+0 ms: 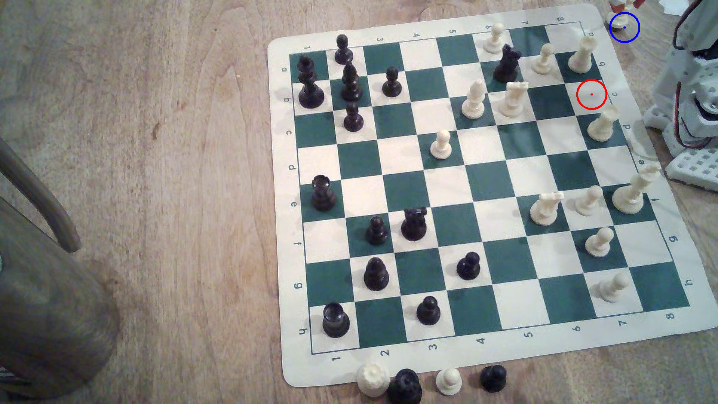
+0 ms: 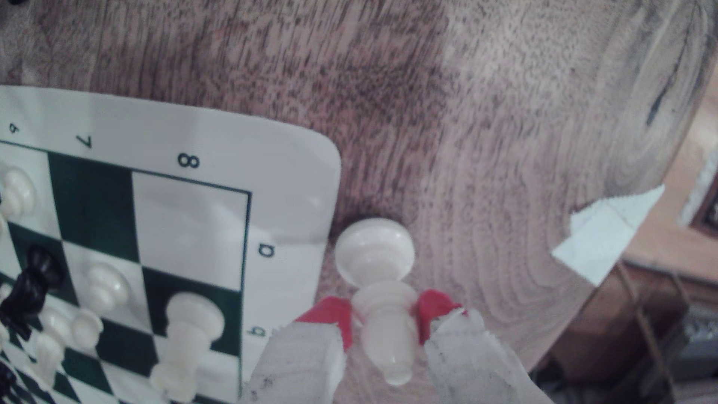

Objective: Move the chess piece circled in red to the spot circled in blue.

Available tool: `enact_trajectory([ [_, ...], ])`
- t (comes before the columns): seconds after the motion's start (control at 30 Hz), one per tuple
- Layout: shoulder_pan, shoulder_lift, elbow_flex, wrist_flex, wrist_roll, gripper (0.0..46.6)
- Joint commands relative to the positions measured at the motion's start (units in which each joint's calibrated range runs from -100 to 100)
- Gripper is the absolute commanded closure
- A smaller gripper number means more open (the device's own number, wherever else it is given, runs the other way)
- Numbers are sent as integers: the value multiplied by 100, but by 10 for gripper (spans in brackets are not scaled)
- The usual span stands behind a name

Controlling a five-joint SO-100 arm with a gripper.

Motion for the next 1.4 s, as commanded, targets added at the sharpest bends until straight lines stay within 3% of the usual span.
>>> enact_trajectory([
  [0.0, 84, 3, -48, -38, 49, 464],
  [0.6, 61, 62, 6, 93, 78, 460],
  [0.67, 61, 62, 6, 93, 78, 434],
  [0.73, 61, 62, 6, 53, 63, 336],
  [0.9, 123, 37, 61, -128, 83, 275],
  [1.37, -26, -506, -157, 405, 44, 261],
])
